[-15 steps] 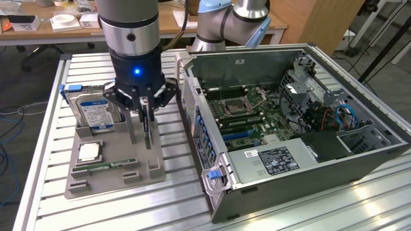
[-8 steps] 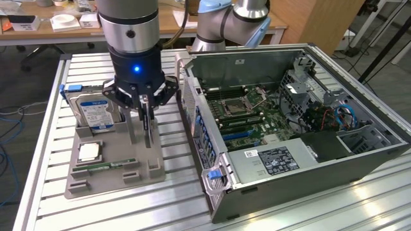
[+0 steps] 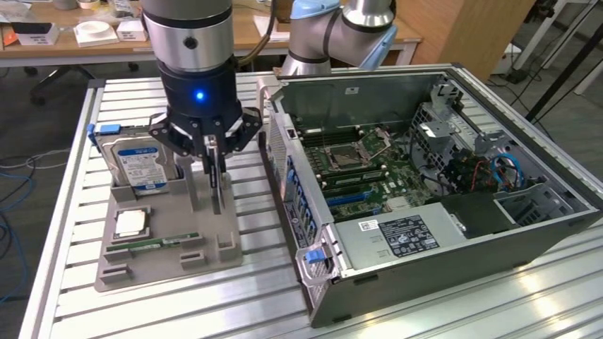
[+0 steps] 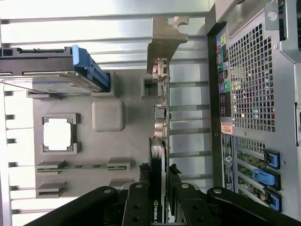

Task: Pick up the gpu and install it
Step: 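Pick up the gpu and move the gpu toward the slot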

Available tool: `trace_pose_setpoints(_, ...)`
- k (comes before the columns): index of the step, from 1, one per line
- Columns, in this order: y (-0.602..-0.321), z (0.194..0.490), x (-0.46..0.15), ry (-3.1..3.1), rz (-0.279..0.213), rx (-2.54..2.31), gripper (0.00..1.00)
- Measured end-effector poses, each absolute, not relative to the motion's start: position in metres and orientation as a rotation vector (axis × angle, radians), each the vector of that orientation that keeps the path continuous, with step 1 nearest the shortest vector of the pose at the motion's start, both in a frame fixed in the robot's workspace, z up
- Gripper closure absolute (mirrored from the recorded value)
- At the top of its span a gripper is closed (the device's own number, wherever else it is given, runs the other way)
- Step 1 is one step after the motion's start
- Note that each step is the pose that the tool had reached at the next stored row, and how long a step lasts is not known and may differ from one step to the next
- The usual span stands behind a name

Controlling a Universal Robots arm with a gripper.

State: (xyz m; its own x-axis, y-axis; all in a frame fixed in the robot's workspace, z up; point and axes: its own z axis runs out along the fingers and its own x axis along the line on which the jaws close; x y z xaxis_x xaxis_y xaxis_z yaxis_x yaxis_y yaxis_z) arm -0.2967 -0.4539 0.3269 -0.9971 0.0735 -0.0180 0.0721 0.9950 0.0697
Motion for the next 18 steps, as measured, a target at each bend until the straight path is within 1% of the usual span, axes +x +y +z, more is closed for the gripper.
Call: trace_pose_setpoints(18,-0.454,0.342,-0.297,3.117,0.109,0.114,0.74)
